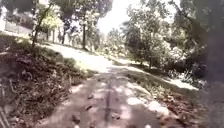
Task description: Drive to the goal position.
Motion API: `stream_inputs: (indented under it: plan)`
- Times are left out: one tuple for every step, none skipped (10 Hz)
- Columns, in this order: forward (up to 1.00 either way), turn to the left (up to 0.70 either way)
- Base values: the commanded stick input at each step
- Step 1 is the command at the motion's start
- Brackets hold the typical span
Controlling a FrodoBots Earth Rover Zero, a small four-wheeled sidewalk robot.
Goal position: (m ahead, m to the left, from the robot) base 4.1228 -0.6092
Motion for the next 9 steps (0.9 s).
stream_inputs:
  plan:
    - [0.45, 0.00]
    - [0.45, 0.00]
    - [0.45, 0.00]
    - [0.45, 0.00]
    - [0.45, 0.00]
    - [0.45, 0.00]
    - [0.45, 0.00]
    - [0.45, 0.00]
    - [0.45, 0.00]
